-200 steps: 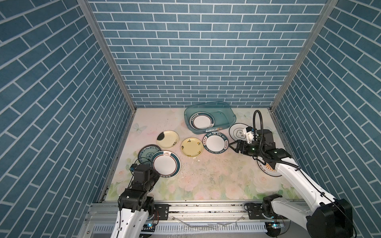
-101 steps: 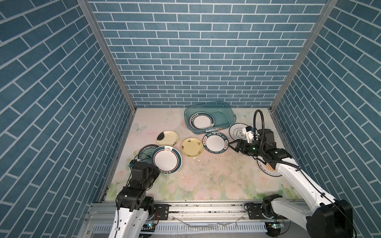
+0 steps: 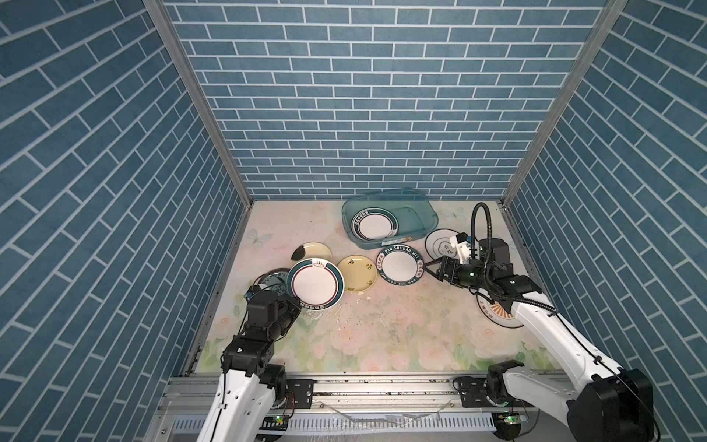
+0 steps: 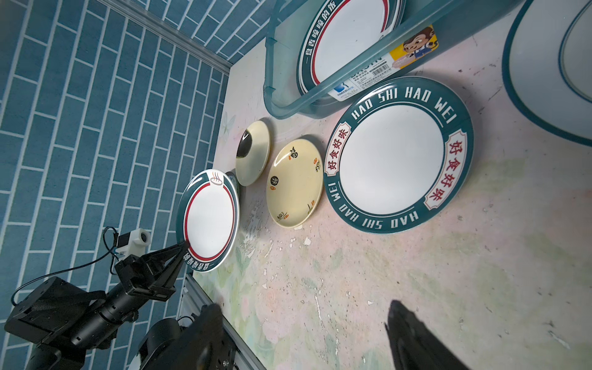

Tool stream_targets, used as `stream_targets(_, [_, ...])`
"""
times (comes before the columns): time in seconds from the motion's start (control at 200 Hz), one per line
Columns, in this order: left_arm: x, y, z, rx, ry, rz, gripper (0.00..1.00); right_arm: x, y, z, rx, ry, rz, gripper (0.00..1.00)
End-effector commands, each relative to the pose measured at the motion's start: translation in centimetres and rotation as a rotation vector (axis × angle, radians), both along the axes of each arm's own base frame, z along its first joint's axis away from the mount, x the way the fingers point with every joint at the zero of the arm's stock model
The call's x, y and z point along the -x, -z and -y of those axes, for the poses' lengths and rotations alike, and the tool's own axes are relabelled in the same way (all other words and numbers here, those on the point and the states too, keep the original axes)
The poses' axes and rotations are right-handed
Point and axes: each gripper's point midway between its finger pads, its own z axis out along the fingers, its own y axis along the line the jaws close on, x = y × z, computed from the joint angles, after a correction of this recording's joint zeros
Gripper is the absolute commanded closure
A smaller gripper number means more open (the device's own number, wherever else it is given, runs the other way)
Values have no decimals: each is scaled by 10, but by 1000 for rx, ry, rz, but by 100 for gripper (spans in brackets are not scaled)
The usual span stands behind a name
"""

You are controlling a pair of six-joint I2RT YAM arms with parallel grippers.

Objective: Place the plates into the plastic bin on the countertop
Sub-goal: Pick up the plate from the middle-left of the table, then place the plate in the plastic bin.

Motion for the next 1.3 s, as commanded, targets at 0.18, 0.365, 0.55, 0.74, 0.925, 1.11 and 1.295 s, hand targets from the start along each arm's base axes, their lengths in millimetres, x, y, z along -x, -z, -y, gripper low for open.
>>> stream_targets(0.18, [-31, -46, 16, 44, 47, 153, 100, -2, 4, 1, -19, 7, -21, 19])
stream_targets(0.365, [-50, -57, 37, 32, 104, 172, 100, -5, 1, 4, -19, 18, -10, 19])
stream_targets(0.55, [-70, -85, 64, -23, 216, 206, 100, -17, -9, 4, -23, 32, 2, 19])
stream_targets(0.74, [-99, -124, 78, -119, 283, 268, 100, -25, -19, 5, -20, 42, 33, 19])
stream_targets(0.925, [-130, -137, 97, -159, 338, 305, 100, -23, -19, 9, 3, 47, 47, 19])
stream_targets(1.11, [-157, -133, 111, -191, 384, 294, 100, -21, -25, 17, 14, 86, 108, 19])
stream_targets(1.295, [-183, -127, 123, -227, 430, 277, 100, -22, -25, 20, 22, 109, 123, 19])
